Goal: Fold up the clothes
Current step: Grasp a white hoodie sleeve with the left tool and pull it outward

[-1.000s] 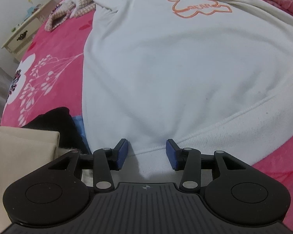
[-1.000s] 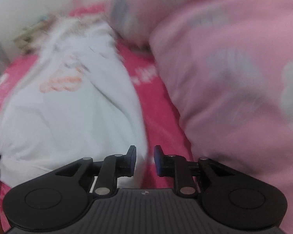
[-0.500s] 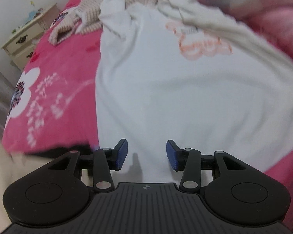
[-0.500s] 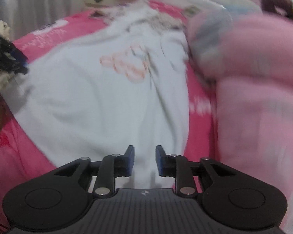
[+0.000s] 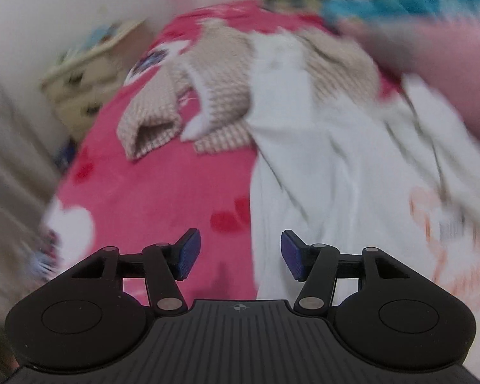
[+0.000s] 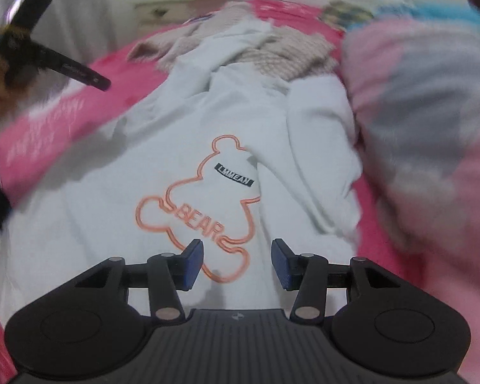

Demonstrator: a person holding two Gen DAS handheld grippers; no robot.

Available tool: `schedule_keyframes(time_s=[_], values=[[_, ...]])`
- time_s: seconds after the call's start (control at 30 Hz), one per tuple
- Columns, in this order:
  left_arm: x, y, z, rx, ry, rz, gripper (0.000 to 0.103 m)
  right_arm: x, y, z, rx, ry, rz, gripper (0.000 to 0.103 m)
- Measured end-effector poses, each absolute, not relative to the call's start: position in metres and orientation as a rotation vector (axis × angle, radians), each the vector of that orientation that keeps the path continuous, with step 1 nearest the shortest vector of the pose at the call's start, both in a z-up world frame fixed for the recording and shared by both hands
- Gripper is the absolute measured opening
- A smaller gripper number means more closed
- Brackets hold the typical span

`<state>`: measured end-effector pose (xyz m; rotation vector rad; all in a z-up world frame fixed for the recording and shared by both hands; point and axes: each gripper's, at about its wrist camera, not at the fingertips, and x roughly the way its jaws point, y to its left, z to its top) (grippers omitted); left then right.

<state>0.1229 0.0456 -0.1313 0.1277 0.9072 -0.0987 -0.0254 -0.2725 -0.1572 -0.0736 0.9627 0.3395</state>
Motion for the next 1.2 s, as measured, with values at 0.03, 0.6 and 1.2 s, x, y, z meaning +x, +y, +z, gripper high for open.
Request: schedule_keyframes(time_s=[0.03,0.6,1.2], values=[[0.134,0.054,-0.136,0.043,0.901,-0.09,0.056,-0.024,-0.274,-0.164,-0.037,0.97,0.358,0.05],[0.308,0.007,-0.136,-0.073,0.716,-0.086,0.071,-0.033,-0.262,-0.222,-0.128,0.941,0.503,0.053],[0.352,-0.011,-0.172,-0.129,0.719,-0.063,0.004,-0.031,-0.258,-0.224,-0.118,0.935,0.511,0.065]])
